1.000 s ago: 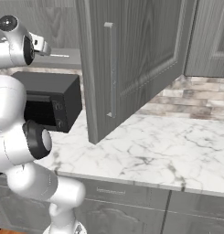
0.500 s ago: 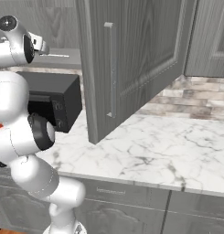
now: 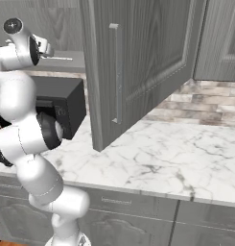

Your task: Open the cabinet and move the ladle to the pot. Then close the cabinet.

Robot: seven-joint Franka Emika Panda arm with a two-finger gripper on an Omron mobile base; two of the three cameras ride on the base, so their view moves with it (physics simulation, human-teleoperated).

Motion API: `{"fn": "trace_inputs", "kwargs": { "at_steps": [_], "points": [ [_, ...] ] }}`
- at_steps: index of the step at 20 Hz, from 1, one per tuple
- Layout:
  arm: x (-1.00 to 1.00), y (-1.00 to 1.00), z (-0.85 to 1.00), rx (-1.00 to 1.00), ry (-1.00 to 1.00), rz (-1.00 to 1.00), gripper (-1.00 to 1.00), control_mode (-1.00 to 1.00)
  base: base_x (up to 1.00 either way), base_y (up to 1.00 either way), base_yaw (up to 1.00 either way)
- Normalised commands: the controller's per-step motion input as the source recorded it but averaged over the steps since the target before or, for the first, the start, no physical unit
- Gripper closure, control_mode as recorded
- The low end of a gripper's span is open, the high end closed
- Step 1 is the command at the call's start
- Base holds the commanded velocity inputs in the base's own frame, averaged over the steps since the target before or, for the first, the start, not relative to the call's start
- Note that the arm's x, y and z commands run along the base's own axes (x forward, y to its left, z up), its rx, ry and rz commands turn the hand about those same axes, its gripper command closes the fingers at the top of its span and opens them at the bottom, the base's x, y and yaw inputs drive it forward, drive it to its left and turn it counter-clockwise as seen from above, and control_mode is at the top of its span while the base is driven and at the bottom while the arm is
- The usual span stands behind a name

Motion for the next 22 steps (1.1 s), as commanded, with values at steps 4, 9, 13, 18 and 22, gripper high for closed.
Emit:
{"fn": "trace_inputs", "kwargs": {
  "at_steps": [4,9,13,18,22],
  "points": [
    [0.36,0.1,-0.04,0.0,0.0,0.0,-1.0,-1.0,0.0,0.0,0.0],
    [0.35,0.09,-0.04,0.0,0.0,0.0,-1.0,-1.0,0.0,0.0,0.0],
    [0.26,0.13,0.0,0.0,0.0,0.0,-1.0,-1.0,0.0,0.0,0.0],
    [0.22,0.12,0.0,0.0,0.0,0.0,-1.0,-1.0,0.0,0.0,0.0],
    [0.22,0.05,-0.03,0.0,0.0,0.0,-1.0,-1.0,0.0,0.0,0.0]
  ]
}}
